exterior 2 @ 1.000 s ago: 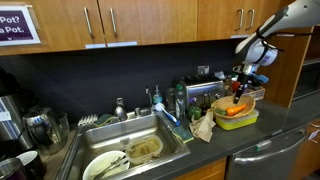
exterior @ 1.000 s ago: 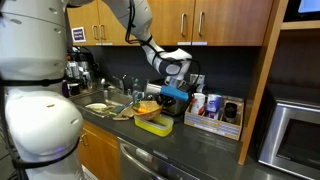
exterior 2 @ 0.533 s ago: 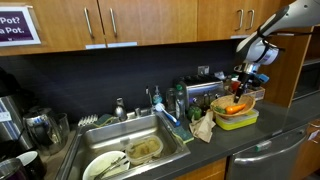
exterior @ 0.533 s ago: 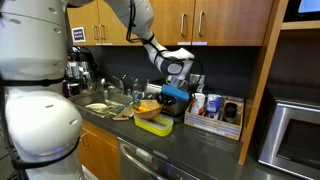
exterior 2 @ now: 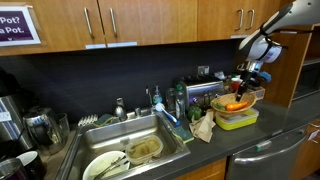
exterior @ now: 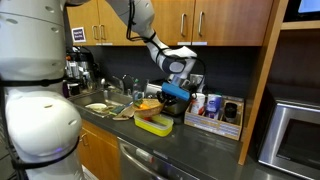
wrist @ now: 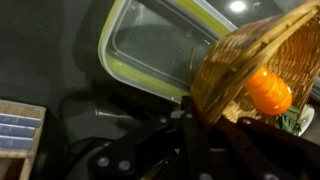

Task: Put the basket on the counter then put the carrot in the yellow container.

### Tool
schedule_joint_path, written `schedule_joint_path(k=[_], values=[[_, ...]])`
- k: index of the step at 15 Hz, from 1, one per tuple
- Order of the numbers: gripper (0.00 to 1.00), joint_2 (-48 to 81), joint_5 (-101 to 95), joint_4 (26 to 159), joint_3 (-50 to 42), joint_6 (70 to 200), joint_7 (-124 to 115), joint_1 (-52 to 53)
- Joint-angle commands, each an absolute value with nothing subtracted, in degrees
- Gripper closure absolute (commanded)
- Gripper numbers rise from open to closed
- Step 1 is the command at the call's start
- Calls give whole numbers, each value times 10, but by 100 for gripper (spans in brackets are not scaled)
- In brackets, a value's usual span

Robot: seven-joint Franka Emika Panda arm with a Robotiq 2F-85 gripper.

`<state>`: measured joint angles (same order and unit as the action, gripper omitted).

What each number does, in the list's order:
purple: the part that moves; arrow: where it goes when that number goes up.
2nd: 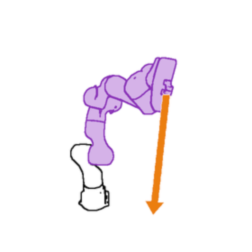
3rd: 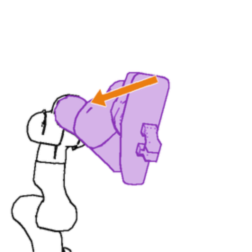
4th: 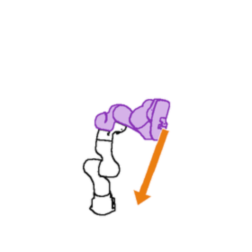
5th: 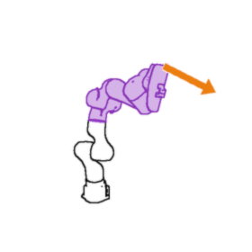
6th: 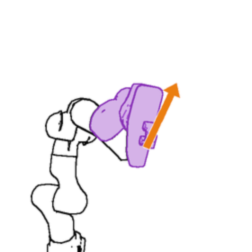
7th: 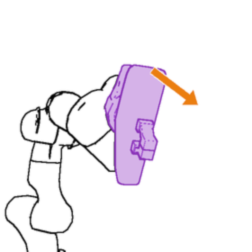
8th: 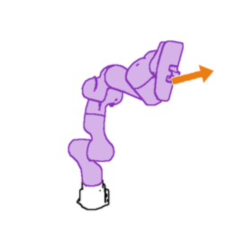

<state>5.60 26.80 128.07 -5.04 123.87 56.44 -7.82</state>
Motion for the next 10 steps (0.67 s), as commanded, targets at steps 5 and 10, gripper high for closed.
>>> schedule_joint_path(k=[5,10], values=[[99,0,326,1307,-85,1205,557,-113],[99,-3,340,1318,-118,1181,562,-134]])
